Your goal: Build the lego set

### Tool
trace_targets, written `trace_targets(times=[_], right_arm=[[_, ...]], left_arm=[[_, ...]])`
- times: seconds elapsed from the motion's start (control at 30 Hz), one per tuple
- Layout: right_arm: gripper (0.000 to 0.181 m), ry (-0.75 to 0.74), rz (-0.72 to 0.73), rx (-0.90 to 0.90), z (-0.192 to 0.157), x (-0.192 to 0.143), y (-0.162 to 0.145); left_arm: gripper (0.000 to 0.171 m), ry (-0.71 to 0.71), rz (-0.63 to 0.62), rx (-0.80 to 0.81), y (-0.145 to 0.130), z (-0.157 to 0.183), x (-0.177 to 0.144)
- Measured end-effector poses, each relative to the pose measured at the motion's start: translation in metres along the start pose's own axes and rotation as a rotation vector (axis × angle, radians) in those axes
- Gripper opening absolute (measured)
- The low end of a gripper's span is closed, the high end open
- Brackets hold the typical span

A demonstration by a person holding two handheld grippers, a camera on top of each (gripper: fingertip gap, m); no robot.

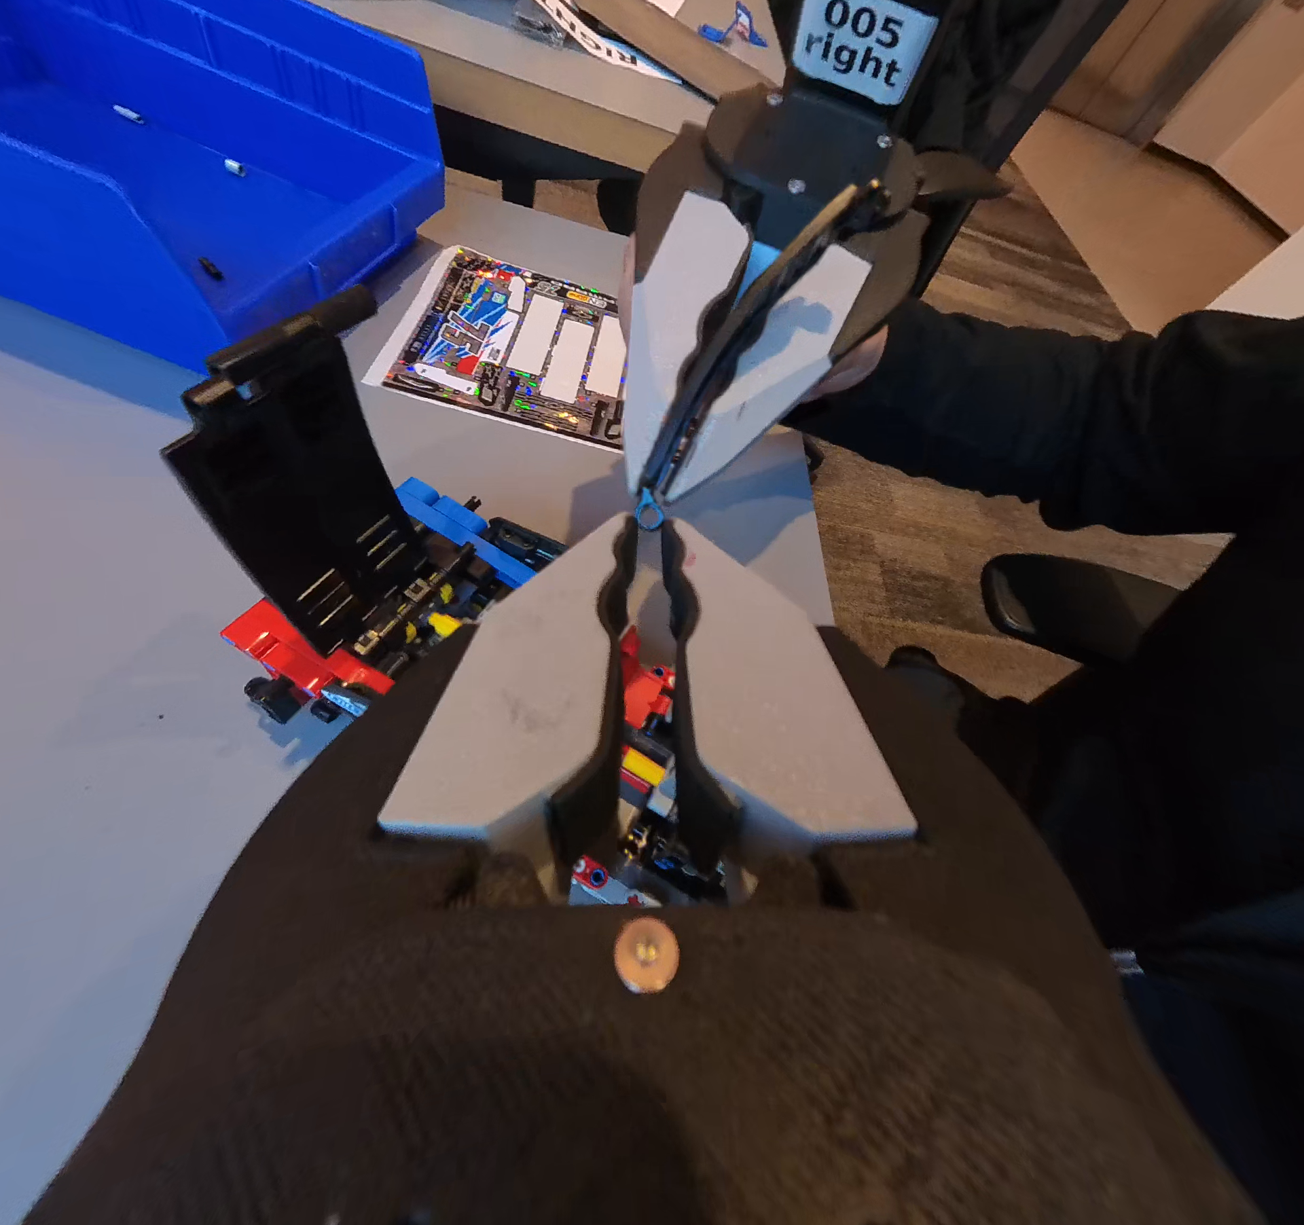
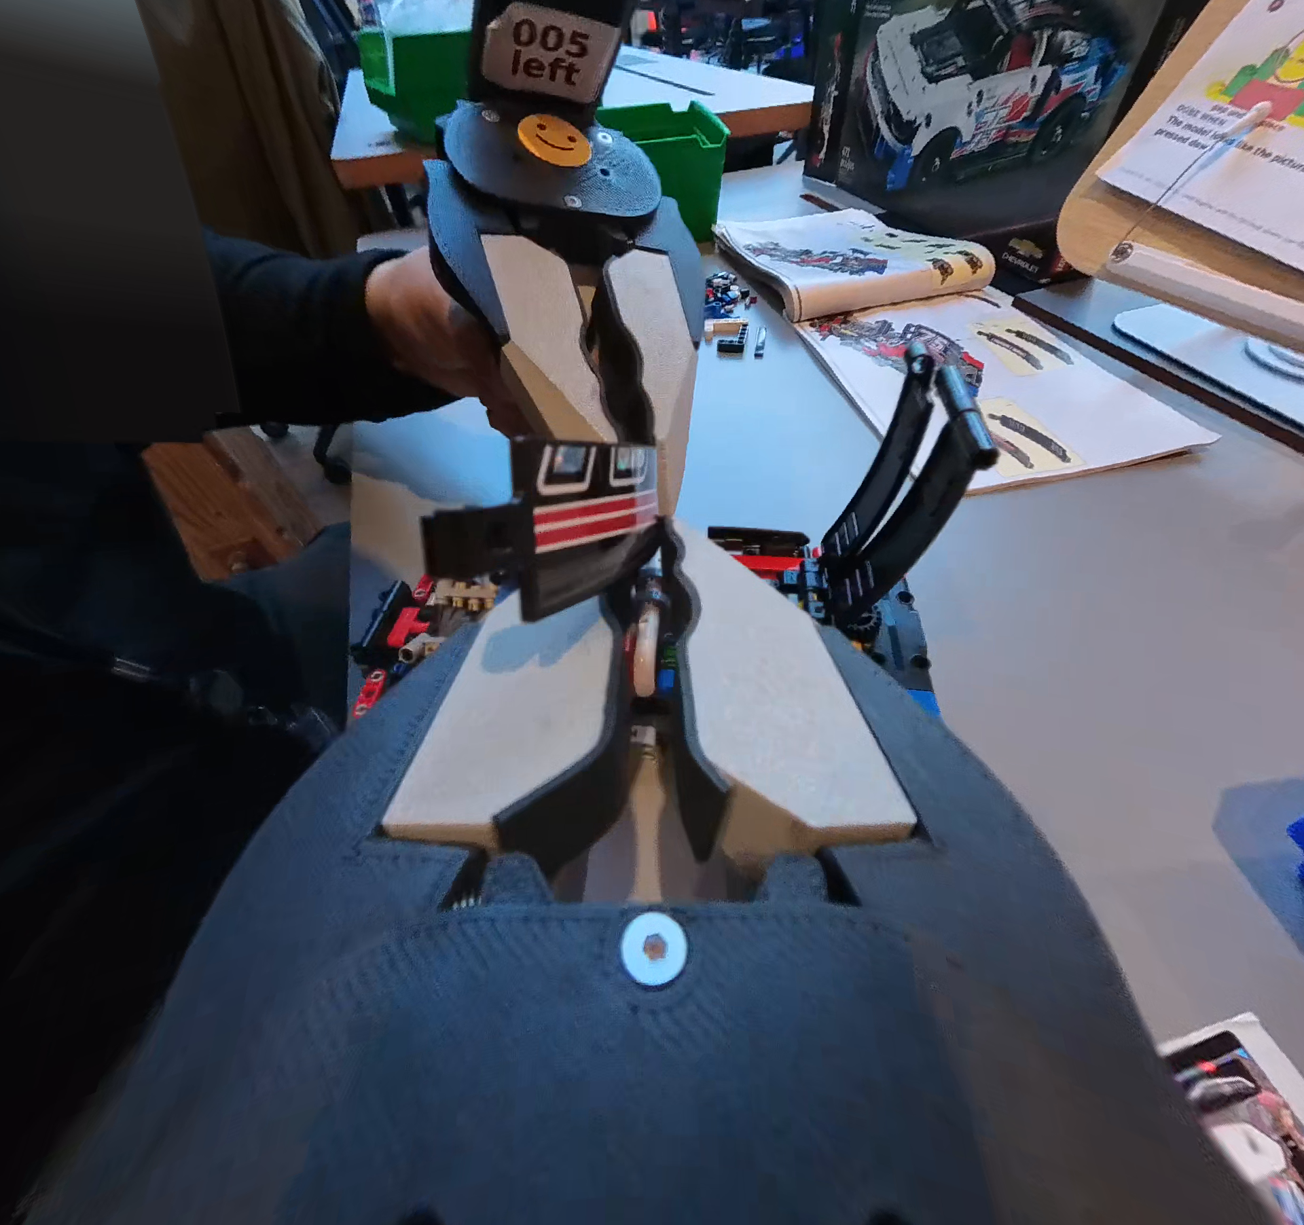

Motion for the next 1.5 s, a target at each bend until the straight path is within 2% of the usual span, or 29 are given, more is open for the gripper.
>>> trace_targets(times=[0.2, 0.47, 0.57, 0.63, 0.77, 0.83, 1.03, 1.17, 1.3, 1.5], right_arm=[[0.002, 0.015, -0.022, -0.034, -0.001, 0.001, -0.003], [0.000, 0.059, -0.012, 0.026, 0.004, 0.003, -0.007], [0.000, 0.013, -0.042, 0.053, 0.014, 0.000, -0.009], [0.000, -0.068, -0.073, 0.087, 0.032, -0.008, -0.011], [0.000, -0.102, -0.174, 0.204, 0.059, -0.012, -0.029], [0.000, -0.110, -0.236, 0.217, 0.064, -0.005, -0.041], [0.000, -0.099, -0.279, 0.204, 0.061, 0.011, -0.049], [0.000, -0.120, -0.339, 0.221, 0.063, 0.014, -0.056], [0.000, -0.115, -0.347, 0.196, 0.063, 0.014, -0.056], [0.000, -0.061, -0.439, 0.140, 0.063, 0.015, -0.058]], left_arm=[[0.004, -0.008, -0.051, 0.006, -0.004, 0.000, 0.006], [0.004, -0.020, -0.082, -0.001, -0.007, -0.002, 0.012], [0.002, -0.009, -0.081, -0.013, -0.007, -0.007, 0.012], [0.014, 0.046, -0.076, 0.002, -0.005, -0.017, 0.003], [0.042, 0.322, -0.159, 0.088, -0.015, -0.069, -0.020], [0.058, 0.308, -0.216, 0.083, -0.021, -0.087, -0.016], [0.080, 0.125, -0.322, 0.067, -0.028, -0.096, 0.013], [0.073, 0.179, -0.412, 0.160, -0.032, -0.099, 0.033], [0.047, 0.159, -0.369, 0.174, -0.025, -0.097, 0.034], [0.048, 0.149, -0.374, 0.157, -0.025, -0.098, 0.035]])
Point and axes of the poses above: each gripper's, where its closed fingertips meet, x out along the fingers, y out of its top, z = x × y across the jaws, the point moved 3 cm from there along -x, back along the fingers, and after that the axes turned 9 degrees about -z, right-handed, at the moved point
